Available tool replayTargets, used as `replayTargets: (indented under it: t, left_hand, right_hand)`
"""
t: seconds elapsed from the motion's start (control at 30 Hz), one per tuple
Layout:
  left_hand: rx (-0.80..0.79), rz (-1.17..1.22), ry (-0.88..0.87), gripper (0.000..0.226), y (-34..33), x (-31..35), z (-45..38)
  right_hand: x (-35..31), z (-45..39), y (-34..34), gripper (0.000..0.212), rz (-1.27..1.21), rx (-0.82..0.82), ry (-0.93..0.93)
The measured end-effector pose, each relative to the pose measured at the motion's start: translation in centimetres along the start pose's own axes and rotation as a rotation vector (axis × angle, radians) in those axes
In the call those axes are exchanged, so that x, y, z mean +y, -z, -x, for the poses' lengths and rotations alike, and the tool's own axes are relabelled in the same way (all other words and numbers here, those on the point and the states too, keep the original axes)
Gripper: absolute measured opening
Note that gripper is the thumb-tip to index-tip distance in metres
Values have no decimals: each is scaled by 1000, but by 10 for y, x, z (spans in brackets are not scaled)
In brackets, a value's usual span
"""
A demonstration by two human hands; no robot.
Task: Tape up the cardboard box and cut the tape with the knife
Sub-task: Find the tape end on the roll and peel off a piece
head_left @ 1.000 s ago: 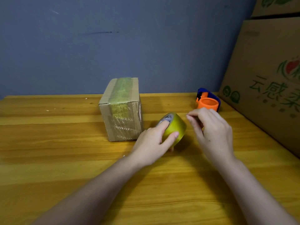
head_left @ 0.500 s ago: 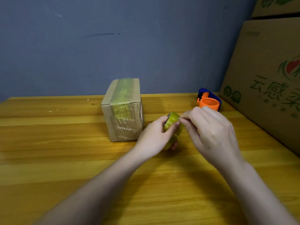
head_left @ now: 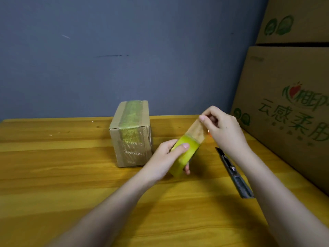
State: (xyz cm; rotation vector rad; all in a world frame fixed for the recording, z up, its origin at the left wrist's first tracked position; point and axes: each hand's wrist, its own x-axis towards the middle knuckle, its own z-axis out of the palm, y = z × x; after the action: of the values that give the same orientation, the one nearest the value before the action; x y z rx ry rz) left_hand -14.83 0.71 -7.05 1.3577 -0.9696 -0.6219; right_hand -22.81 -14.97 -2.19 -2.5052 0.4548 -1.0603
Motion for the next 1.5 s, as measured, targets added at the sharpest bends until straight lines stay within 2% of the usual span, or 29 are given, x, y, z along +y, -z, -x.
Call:
replayTargets:
  t: [0.03,0.1,0.17,0.23,0.33,0.5,0.7,0.77,0.83,0.9,0.93,1.03,1.1,1.13,1.27,1.37,1.5]
  left_hand:
    - [10,-57,-44,17,-1,-1,-1]
    - [40,-326,-118,12,-2,-2,0]
    - [92,-647,-162,30,-1,-3,-1]
    - [131,-720,-152,29,0,-1,-3]
    - [83,-438,-53,18,-3,-1,-6]
    - [97,-91,100,27,-2,-2,-11]
    - [159,10,179,33,-4,-2,-12]
    - [169,99,198,31,-8,-2,-12]
    - [193,186,280,40,-12,-3,-12]
    - [257,122,363,53,-12,-2,-12]
    - [285,25,360,50,-12,2,-12]
    - [307,-466,250,44,-7,15,-6]
    - [323,-673,129,46,0,20,-6]
    - [335,-667,41,46,3,24,-6]
    - [362,-333,-269,30,16,41,-8]
    - [309,-233,-321,14,25,53,-5]
    - [340,-244,-386,15,30,61,-1]
  right_hand:
    - [2,-3,3,14,-34,-1,-22]
    - [1,-5,8,14,-34,-11,-21]
    - [-3,-2,12,15,45,8,39]
    - [-10,2,15,16,122,45,124]
    - [-20,8,13,17,255,85,256]
    - [-29,14,15,20,278,183,388]
    - [-49,14,22,24,343,260,593]
    - [-52,11,26,23,309,244,556]
    - [-53,3,29,21,289,197,490]
    - [-50,-9,28,20,290,141,453]
    - [-49,-14,27,19,296,110,457]
    - [-48,-22,23,19,286,23,484]
    - [-49,-23,24,19,253,-11,487]
    - [-50,-23,25,21,233,-21,486]
    - [-53,-22,26,30,180,-55,483]
    - [-57,-21,24,30,162,-78,513]
    - [-62,-23,19,28,138,-90,519]
